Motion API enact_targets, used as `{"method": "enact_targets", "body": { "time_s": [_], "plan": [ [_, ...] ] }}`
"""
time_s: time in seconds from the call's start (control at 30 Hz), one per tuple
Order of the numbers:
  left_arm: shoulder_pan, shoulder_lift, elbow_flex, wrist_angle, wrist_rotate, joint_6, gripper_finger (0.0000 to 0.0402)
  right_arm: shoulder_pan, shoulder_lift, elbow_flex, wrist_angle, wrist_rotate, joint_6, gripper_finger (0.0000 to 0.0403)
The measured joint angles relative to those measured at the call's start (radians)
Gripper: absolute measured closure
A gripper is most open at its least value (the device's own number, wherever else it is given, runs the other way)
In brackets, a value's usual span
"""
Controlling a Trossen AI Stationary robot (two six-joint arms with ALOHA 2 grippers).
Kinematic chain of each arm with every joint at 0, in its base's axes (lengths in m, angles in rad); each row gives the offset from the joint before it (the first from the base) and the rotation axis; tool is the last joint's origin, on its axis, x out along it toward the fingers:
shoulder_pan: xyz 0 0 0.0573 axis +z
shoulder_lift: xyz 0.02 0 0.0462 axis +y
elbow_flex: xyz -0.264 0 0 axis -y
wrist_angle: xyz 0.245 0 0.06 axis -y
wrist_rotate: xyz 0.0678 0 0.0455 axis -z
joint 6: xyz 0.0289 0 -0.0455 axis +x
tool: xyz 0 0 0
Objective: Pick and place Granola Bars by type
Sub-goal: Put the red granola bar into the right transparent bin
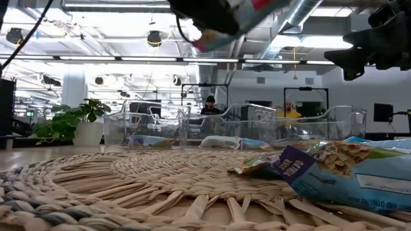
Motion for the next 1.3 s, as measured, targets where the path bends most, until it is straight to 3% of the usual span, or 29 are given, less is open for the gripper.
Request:
{"method": "enact_targets", "body": {
  "time_s": [0.2,0.47,0.53,0.7,0.83,1.0,1.3],
  "plan": [
    [0.157,0.000,0.000,0.127,0.024,-0.007,0.0360,-0.003,0.001,0.001,0.067,0.005,0.127,0.0147],
    [0.325,0.008,0.000,0.358,0.131,-0.116,0.0360,-0.013,0.001,0.002,0.232,0.001,0.065,0.0147],
    [0.345,0.011,-0.001,0.385,0.136,-0.158,0.0360,-0.016,0.001,0.002,0.264,0.022,0.011,0.0147],
    [0.346,0.011,-0.001,0.523,0.128,-0.199,0.0360,-0.046,0.006,0.002,0.288,0.192,-0.007,0.0147],
    [0.340,0.010,-0.001,0.614,0.113,-0.216,0.0360,-0.083,0.054,0.001,0.356,0.216,-0.012,0.0147],
    [0.327,0.010,-0.001,0.620,0.088,-0.223,0.0360,-0.125,0.172,0.036,0.415,0.211,-0.005,0.0147],
    [0.312,0.010,-0.001,0.619,0.038,-0.224,0.0360,-0.135,0.549,0.218,0.552,0.205,-0.075,0.0147]
  ]
}}
